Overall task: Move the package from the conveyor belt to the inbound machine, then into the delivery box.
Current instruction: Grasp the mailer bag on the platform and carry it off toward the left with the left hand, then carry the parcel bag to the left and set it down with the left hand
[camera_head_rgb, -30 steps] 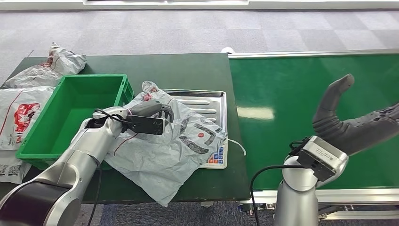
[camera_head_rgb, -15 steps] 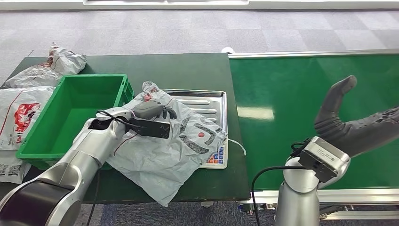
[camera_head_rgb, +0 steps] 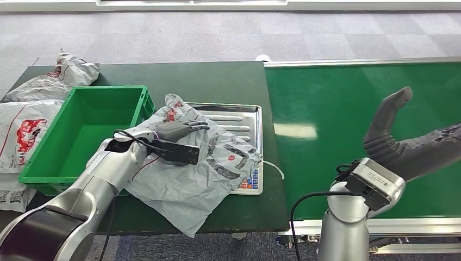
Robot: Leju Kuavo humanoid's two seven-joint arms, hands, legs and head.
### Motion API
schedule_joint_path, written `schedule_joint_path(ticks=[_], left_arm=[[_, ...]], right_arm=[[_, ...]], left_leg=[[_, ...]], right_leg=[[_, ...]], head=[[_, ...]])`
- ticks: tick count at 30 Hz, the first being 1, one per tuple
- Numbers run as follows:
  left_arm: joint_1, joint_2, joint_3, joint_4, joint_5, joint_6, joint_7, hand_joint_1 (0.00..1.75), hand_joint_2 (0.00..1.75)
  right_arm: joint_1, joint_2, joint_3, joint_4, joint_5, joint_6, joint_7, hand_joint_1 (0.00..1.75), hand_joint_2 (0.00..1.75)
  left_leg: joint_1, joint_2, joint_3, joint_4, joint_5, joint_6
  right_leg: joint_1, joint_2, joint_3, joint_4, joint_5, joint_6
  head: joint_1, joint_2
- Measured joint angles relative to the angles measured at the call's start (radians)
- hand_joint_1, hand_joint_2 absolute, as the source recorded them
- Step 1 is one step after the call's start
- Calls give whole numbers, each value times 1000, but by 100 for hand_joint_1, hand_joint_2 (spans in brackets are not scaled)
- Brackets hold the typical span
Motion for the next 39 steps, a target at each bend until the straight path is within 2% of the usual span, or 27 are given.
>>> schedule_joint_path(ticks=[2,18,25,27,30,36,39], left_arm=[[0,1,-2,3,0,0,1,175,175],[-1,21,-18,14,26,2,-8,175,175],[-1,26,-17,9,90,45,-39,175,175],[2,26,-4,-8,148,124,-39,175,175],[3,23,50,-48,221,312,10,175,175],[2,24,151,-136,186,747,294,175,175],[2,33,208,-168,189,827,335,175,175]], right_arm=[[0,0,0,0,-2,0,-1,0,175],[0,0,0,0,-9,0,-8,0,175],[0,0,0,0,3,0,7,0,175],[0,0,0,0,6,0,6,0,175],[4,0,0,-3,8,0,3,0,175],[18,-3,0,-17,-22,0,-32,0,175],[18,-3,0,-17,-29,0,-38,0,175]], left_leg=[[0,0,0,0,0,0],[0,-1,0,0,1,0],[0,0,0,0,1,0],[0,0,-1,0,1,0],[0,0,-1,0,1,0],[0,0,-1,0,1,0],[0,0,-1,0,1,0]], right_leg=[[0,0,0,0,0,0],[0,-1,1,0,0,0],[0,-1,0,0,0,0],[0,-1,0,0,0,0],[0,-1,-1,0,0,0],[0,0,-1,0,0,0],[0,0,-1,0,0,0]], head=[[0,0],[0,0],[0,0],[0,0],[0,0],[0,0],[0,0]])
